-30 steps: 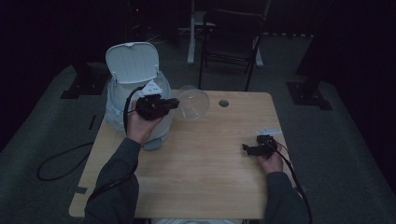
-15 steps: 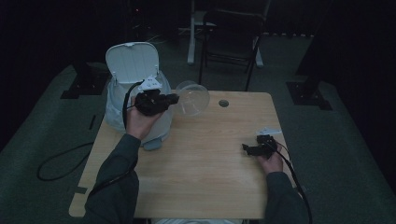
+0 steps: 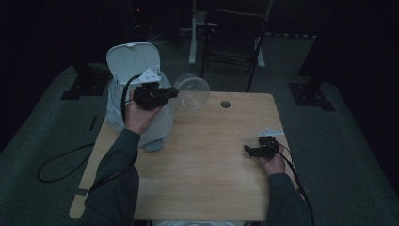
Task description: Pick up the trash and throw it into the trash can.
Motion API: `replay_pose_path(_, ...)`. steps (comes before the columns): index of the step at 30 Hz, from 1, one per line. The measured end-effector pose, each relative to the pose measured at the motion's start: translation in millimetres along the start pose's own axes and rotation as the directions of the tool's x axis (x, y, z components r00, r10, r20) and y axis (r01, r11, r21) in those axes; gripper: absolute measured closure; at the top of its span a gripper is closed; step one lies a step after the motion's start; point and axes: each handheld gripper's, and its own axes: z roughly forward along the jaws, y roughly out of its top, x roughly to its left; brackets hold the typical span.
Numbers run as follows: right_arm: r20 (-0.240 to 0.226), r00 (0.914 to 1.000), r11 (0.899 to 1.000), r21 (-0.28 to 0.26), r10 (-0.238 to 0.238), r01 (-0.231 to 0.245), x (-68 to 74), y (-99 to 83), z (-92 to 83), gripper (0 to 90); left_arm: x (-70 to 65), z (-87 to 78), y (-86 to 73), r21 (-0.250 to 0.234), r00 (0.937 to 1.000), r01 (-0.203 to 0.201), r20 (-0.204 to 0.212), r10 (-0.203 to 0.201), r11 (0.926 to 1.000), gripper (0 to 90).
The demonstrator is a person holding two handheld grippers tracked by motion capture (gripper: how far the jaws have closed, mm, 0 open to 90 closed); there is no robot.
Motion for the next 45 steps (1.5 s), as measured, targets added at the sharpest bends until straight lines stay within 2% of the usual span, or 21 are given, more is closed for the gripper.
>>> replay_pose_path(24,0.0,1.0,1.0,-0.001,-0.001,0.001,-0.1,0.0,0.0,13.4,12.9,-2.2,22.2,-0.016,0.9999,0.009,-0.012,-0.01,0.9998,83.9)
replay_pose_path(35,0.0,1.0,1.0,-0.001,-0.002,0.002,-0.1,0.0,0.0,13.4,21.6,-2.8,32.2,-0.025,0.9993,0.023,-0.029,-0.024,0.9994,83.9)
replay_pose_path(45,0.0,1.0,1.0,-0.001,-0.002,0.002,-0.1,0.0,0.0,13.4,31.7,-10.5,41.2,-0.036,0.9979,0.029,-0.058,-0.031,0.9989,83.9)
